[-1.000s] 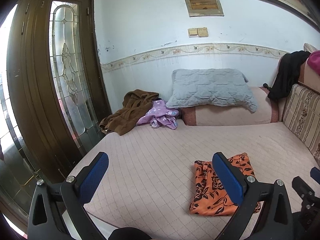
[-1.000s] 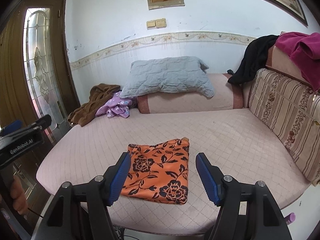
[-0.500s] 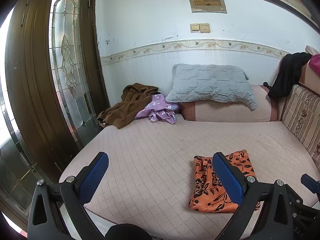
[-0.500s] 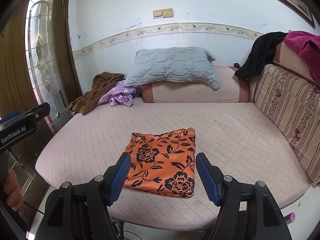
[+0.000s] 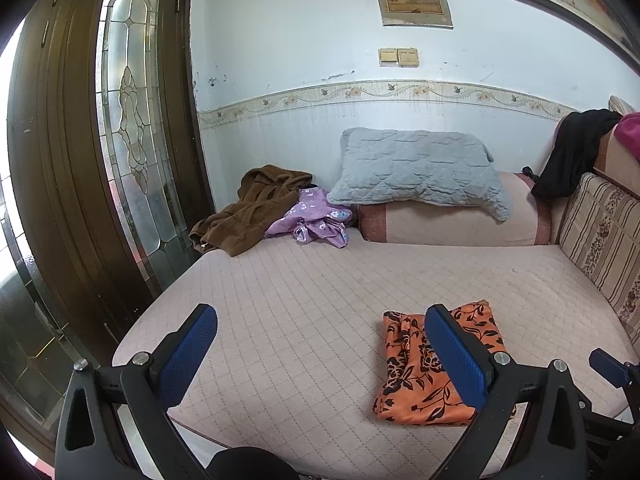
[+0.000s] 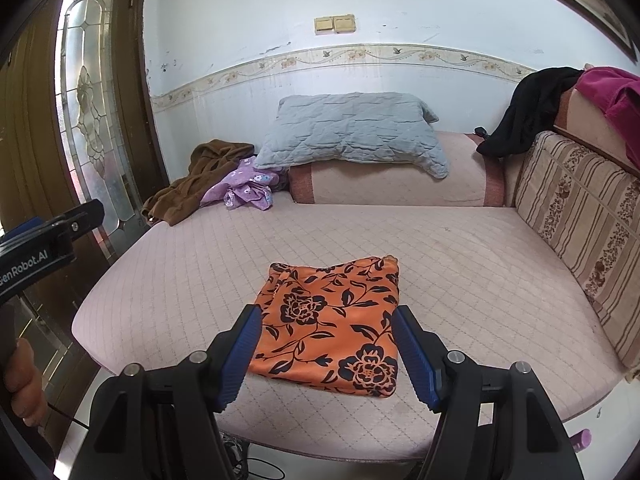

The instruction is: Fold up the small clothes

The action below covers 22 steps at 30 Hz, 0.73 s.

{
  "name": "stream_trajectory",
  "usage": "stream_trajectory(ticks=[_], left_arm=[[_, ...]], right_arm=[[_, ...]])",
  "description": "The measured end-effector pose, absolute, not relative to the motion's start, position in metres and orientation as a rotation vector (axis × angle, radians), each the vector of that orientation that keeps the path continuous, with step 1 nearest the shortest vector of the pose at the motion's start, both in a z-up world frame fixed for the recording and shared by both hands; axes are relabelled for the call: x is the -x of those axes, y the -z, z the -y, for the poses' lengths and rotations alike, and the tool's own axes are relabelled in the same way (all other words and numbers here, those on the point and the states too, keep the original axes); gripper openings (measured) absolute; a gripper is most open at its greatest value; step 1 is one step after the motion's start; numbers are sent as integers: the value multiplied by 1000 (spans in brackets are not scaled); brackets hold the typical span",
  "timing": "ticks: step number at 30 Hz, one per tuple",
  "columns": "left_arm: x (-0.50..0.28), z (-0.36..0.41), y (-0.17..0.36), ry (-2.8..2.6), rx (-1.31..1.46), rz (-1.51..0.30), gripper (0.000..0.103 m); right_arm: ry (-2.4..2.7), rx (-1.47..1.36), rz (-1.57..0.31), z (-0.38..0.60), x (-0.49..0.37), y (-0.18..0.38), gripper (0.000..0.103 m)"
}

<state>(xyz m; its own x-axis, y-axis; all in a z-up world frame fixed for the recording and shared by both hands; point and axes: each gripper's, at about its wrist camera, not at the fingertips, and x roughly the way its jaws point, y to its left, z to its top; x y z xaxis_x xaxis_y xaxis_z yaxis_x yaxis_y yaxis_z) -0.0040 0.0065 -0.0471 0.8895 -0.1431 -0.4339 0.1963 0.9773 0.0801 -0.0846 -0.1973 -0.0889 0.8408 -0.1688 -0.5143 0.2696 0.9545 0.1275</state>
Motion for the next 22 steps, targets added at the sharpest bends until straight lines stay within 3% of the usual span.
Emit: stream_trajectory(ticks=[22], left_arm=[[-9, -4, 48, 251, -83, -437, 103]], right_arm=[[196, -142, -501, 187, 60, 83, 71]])
